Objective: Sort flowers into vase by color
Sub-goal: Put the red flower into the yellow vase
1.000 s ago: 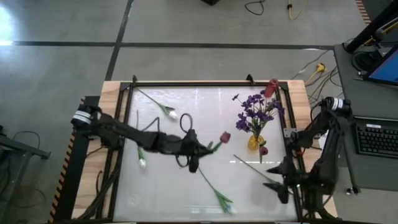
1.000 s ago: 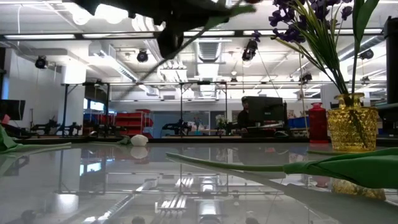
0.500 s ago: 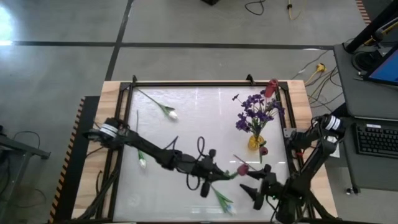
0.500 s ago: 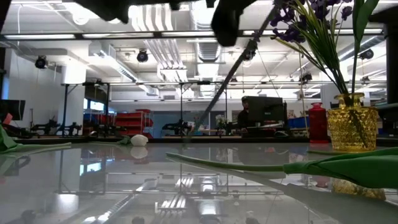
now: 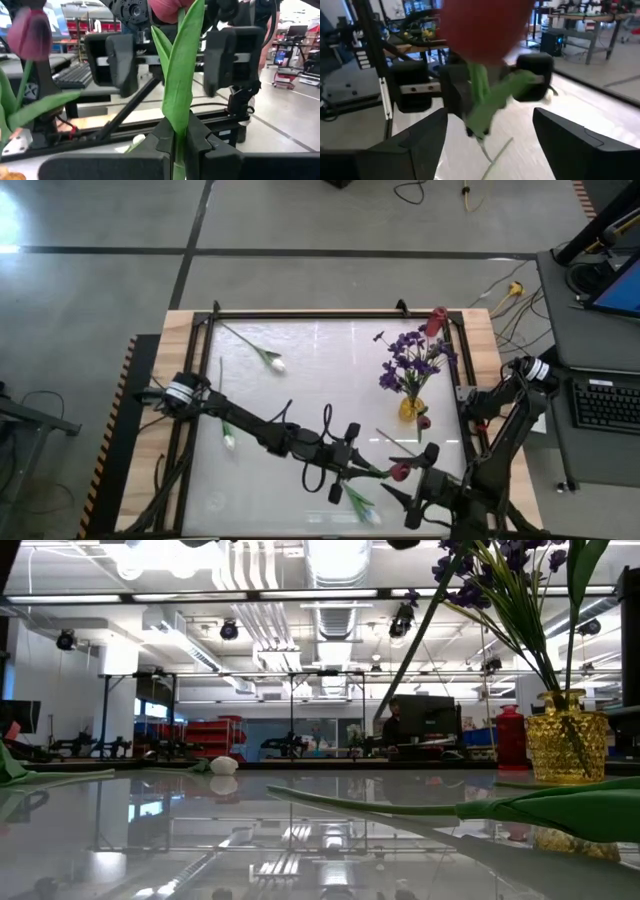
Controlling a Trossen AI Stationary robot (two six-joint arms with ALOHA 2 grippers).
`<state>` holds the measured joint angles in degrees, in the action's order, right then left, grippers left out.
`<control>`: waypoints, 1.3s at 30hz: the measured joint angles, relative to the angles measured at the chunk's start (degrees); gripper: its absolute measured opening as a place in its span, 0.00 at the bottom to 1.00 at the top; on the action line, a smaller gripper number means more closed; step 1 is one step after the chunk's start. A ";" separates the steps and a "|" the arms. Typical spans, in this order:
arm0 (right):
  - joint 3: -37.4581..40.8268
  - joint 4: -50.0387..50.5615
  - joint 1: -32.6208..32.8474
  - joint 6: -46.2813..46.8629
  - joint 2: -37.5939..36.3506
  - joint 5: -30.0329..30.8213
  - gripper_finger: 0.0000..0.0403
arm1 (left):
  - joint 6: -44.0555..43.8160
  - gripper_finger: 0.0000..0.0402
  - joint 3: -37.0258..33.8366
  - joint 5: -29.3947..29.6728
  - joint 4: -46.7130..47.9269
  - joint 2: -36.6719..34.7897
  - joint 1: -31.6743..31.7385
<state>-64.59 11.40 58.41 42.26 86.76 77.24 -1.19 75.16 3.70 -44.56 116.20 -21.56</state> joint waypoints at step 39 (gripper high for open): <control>-4.92 35.06 0.31 5.92 -22.99 -31.20 0.02 | -2.79 0.37 -2.17 13.00 46.25 -15.79 0.62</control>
<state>-69.50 46.46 58.72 48.18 63.77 46.04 -3.98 72.99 16.71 1.69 100.41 -20.95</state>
